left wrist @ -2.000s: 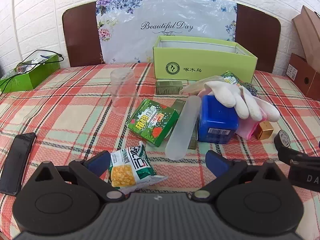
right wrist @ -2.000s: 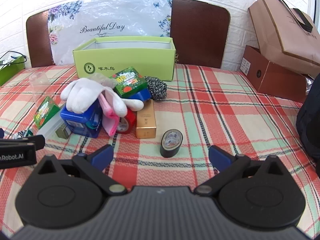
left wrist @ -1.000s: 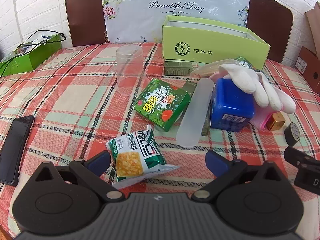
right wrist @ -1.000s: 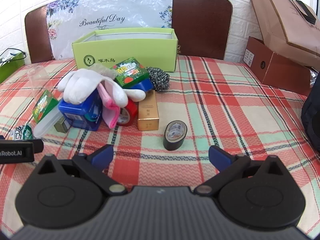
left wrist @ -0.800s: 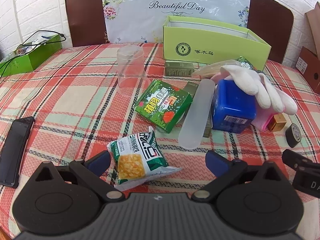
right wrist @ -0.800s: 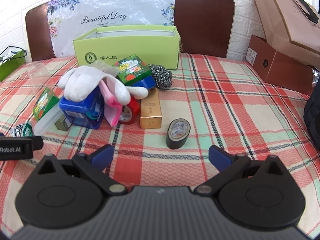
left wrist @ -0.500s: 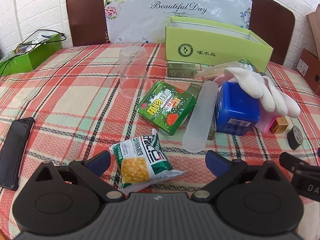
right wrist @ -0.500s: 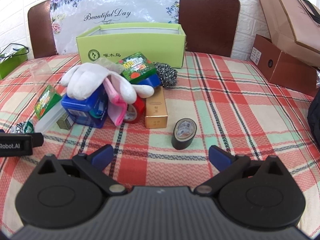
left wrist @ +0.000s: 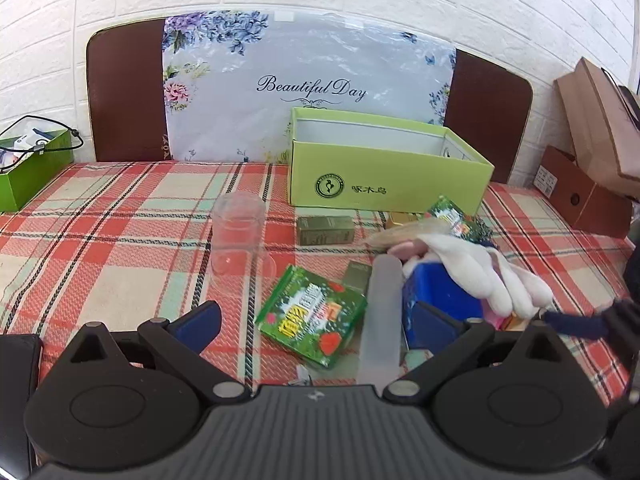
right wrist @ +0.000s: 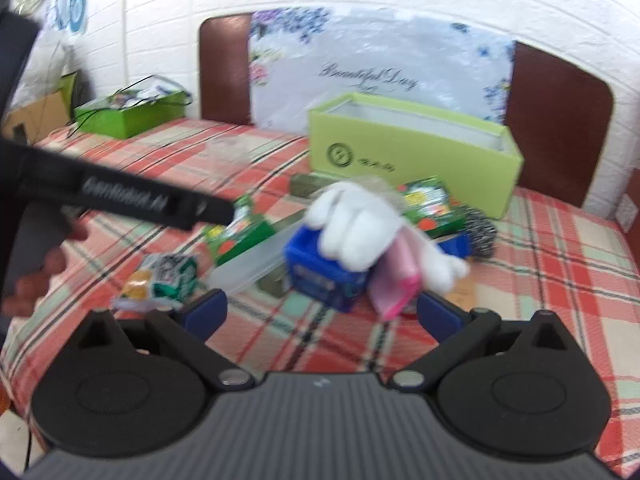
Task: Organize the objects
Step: 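Grasp the green tea packet with the left tool while the right tool grasps the blue bottle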
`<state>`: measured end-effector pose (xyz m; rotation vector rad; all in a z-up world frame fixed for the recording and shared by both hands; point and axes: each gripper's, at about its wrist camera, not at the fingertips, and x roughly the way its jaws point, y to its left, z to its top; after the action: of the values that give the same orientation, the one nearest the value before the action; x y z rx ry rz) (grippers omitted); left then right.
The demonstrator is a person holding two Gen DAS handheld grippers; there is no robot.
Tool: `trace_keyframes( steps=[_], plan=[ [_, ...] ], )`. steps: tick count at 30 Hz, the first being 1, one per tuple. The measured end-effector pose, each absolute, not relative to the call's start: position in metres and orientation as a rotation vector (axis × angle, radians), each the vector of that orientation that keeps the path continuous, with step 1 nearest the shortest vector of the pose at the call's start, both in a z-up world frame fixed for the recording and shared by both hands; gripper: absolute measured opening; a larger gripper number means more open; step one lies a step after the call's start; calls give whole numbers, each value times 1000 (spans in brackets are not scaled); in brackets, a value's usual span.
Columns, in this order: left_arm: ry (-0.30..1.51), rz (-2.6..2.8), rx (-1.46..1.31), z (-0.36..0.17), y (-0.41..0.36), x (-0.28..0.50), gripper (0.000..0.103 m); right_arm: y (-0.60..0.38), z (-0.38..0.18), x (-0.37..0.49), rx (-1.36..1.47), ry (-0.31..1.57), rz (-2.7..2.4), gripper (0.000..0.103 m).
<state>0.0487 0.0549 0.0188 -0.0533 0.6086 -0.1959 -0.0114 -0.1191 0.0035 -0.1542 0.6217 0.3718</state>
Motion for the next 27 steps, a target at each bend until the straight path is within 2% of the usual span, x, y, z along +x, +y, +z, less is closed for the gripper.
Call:
trace_keyframes(
  steps=[3, 6, 8, 10, 14, 16, 27],
  plan=[
    [641, -186, -72, 15, 55, 67, 103, -110, -4, 0, -120, 637, 404, 97],
    [691, -176, -128, 9, 53, 87, 101, -106, -12, 24, -86, 642, 327, 85],
    [729, -165, -167, 1, 53, 99, 96, -110, -15, 37, -39, 648, 288, 69],
    [764, -146, -166, -8, 51, 108, 94, -117, -18, 45, -8, 655, 264, 59],
    [785, -156, -199, -25, 61, 112, 95, -137, -19, 42, 20, 645, 277, 55],
    [828, -171, -234, -29, 68, 115, 88, -144, -18, 36, 18, 645, 279, 55],
    [903, -189, -212, -21, 64, 117, 88, -145, -14, 38, 6, 644, 252, 55]
  ],
)
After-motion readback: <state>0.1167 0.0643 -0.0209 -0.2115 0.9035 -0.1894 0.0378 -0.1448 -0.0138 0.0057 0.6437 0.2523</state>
